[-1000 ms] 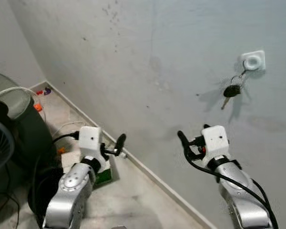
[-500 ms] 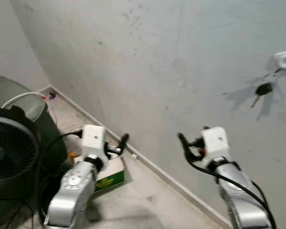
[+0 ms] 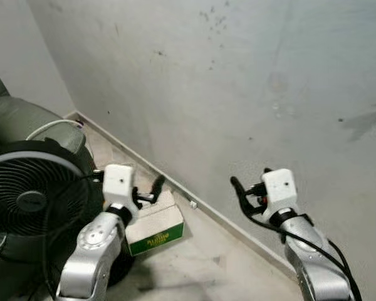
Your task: Hang keys on a hook
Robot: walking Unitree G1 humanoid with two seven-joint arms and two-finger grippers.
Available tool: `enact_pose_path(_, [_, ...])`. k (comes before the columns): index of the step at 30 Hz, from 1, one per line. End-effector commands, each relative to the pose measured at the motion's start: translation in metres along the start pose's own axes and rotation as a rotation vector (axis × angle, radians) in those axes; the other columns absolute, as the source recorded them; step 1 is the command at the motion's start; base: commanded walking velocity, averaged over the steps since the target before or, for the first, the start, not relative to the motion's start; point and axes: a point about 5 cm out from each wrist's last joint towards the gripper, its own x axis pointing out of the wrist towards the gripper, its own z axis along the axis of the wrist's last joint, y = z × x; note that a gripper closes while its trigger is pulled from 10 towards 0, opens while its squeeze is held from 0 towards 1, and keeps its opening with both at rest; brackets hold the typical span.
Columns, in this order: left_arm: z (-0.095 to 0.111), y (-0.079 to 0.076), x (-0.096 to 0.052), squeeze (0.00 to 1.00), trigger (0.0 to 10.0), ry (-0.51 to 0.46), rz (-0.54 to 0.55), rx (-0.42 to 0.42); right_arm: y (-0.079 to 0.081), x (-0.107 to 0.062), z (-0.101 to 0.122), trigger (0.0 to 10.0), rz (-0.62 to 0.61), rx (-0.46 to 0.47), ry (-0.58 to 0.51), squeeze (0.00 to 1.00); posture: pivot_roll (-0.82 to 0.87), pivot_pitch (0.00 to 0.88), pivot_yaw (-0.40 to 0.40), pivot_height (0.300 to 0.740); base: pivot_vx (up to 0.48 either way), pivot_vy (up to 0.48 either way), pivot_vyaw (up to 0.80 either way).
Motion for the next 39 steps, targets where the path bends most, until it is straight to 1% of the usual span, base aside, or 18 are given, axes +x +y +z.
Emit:
enact_pose_path(1, [0.0011, -0.0058, 0.0017, 0.0, 10.0, -0.008, -0.015, 0.003, -0.0063, -0.0012, 0.0012, 10.0, -0.017, -0.002, -0.004, 0.0, -0.01, 0.076, 0.032, 0.74, 0.0, 0.0, 0.0])
enact_pose_path(11, [0.0, -0.0062, 0.0013, 0.0, 10.0, -0.004, -0.006, 0.001, -0.0067, -0.0015, 0.0015, 10.0, -0.016, -0.003, -0.004, 0.0, -0.01, 0.08, 0.029, 0.74, 0.0, 0.0, 0.0])
enact_pose_path(39, [-0.0015, -0.0068, 0.0024, 0.0, 10.0, 0.005, -0.007, 0.0, -0.006, -0.001, 0.0016, 10.0, -0.015, -0.002, 0.0, 0.0, -0.01, 0.083, 0.028, 0.74, -0.349, 0.0, 0.0])
